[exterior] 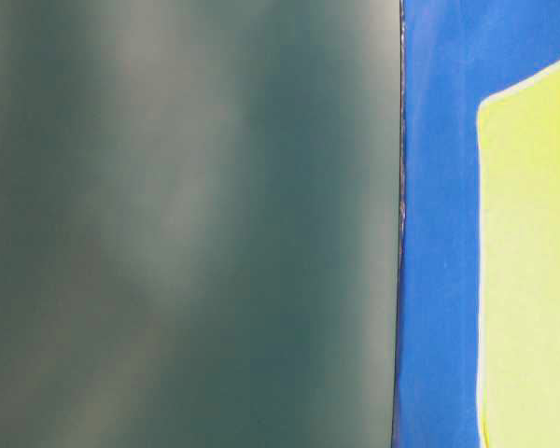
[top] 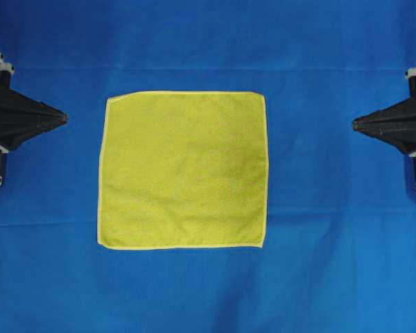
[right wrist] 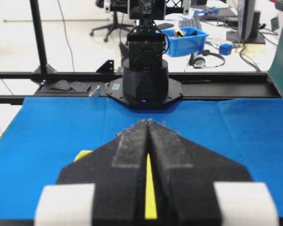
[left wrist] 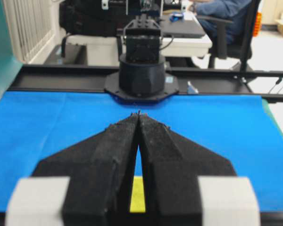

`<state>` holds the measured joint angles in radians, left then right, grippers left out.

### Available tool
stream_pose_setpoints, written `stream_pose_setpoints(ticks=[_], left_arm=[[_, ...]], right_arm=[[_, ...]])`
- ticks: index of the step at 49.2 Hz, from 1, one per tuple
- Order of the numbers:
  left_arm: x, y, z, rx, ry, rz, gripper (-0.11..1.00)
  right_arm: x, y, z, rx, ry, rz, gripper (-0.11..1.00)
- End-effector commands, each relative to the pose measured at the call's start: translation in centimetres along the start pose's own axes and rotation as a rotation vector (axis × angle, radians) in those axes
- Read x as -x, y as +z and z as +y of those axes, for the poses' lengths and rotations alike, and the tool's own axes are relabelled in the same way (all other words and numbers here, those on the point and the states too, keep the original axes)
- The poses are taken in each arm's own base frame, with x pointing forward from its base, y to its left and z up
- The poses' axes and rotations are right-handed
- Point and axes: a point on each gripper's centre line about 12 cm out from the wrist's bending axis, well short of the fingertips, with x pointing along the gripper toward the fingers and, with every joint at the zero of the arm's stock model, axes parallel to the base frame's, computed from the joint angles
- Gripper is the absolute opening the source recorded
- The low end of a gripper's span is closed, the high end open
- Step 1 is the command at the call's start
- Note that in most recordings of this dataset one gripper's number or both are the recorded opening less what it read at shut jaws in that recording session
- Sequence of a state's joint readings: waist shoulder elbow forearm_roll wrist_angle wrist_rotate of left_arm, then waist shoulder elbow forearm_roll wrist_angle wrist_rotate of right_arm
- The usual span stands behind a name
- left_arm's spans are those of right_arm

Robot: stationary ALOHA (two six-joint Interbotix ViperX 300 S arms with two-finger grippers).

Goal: Fold the yellow towel.
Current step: 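Move both grippers to the towel's top corners and pinch them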

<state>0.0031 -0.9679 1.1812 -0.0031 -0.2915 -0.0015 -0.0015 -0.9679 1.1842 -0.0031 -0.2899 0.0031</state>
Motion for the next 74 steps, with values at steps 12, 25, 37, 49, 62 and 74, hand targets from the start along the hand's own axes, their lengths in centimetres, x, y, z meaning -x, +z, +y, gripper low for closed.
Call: stream_pose_setpoints(ticks=[12,25,37,49,62,74], left_arm=[[-0.5,-1.2,1.0,0.022,0.051,0.185,0.00],[-1.5,-5.0,3.2,0.027,0.149,0.380,0.00],[-2.9,-9.3,6.0,0.060,0.253,0.562,0.18],[-4.4,-13.8,8.4,0.099,0.318,0.737,0.84],[-4.8,-18.9,11.0,0.139,0.389,0.849,0.83],[-5.0,-20.8,11.9,0.139,0.402,0.895,0.80]], right_arm=[[-3.0,-0.7,-2.8,-0.048,-0.126,0.163,0.00],[-6.7,-4.7,-5.4,-0.086,-0.211,0.397,0.00],[-10.1,-8.6,-9.1,-0.115,-0.302,0.585,0.07],[-12.2,-13.3,-11.8,-0.121,-0.342,0.751,0.64],[-12.2,-17.8,-13.7,-0.152,-0.381,0.852,0.58],[-12.0,-19.5,-14.2,-0.166,-0.394,0.884,0.58]])
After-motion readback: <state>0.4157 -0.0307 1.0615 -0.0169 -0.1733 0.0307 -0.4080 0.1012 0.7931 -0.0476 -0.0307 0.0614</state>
